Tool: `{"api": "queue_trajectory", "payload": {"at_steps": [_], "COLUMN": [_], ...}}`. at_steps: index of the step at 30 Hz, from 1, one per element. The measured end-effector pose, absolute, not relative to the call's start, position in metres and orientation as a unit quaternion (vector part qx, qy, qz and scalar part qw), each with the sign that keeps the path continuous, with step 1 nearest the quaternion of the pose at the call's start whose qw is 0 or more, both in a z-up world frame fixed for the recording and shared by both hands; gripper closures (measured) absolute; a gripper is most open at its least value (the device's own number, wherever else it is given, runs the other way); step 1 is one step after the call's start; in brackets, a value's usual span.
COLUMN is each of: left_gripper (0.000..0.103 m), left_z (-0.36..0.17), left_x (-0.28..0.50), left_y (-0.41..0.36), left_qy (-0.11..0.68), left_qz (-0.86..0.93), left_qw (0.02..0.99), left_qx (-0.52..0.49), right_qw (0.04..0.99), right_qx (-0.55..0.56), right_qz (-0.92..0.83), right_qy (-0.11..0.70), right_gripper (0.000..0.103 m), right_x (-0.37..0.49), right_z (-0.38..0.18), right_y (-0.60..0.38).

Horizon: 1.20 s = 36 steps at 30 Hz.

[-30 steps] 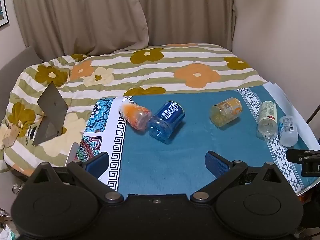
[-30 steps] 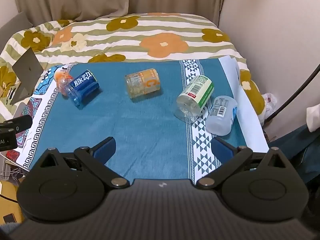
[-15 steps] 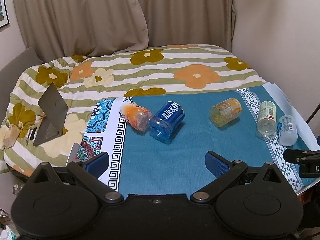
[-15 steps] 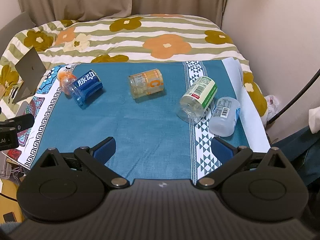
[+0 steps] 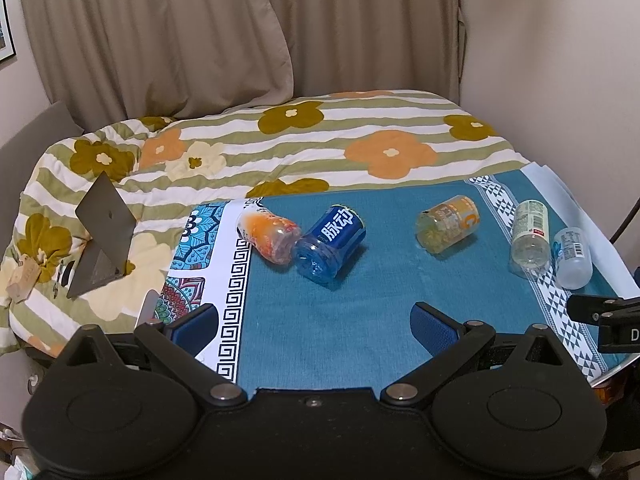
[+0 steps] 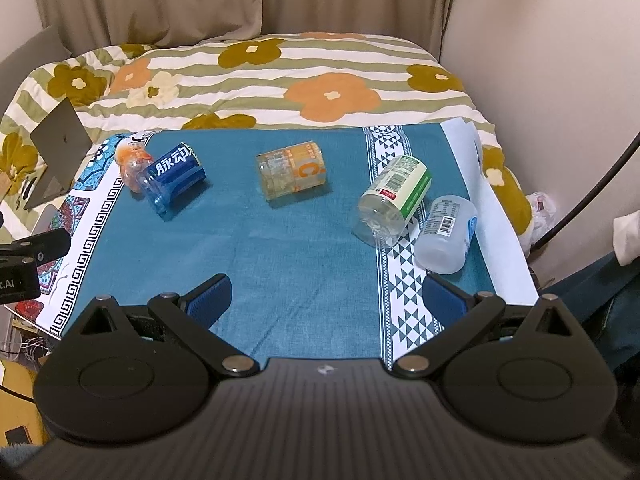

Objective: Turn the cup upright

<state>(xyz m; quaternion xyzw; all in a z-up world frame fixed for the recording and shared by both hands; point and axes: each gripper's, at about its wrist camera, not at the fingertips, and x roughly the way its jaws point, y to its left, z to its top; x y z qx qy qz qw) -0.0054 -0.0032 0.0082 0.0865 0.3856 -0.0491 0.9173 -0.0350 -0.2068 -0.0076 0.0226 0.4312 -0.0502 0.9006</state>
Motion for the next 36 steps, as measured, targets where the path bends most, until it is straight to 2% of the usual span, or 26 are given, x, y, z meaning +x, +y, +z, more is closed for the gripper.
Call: {"api": "queue_trajectory", "payload": {"at_steps": [36], "left_gripper": [0.0], "left_z": [0.0123], "left_x": [-0.0084], "left_y": [-0.0044], "left_qy": [0.384], "left_qz": [-0.054], "left_qw": [0.917], "left_qx": [0.093], "right_qw": [0.894], "right_qx": [0.03], "right_qz": [-0.046], "right_qy": [0.444], "right_gripper": [0.0], "right_x": [-0.0364], "right_z": [-0.0135], "right_y": [-0.204]}}
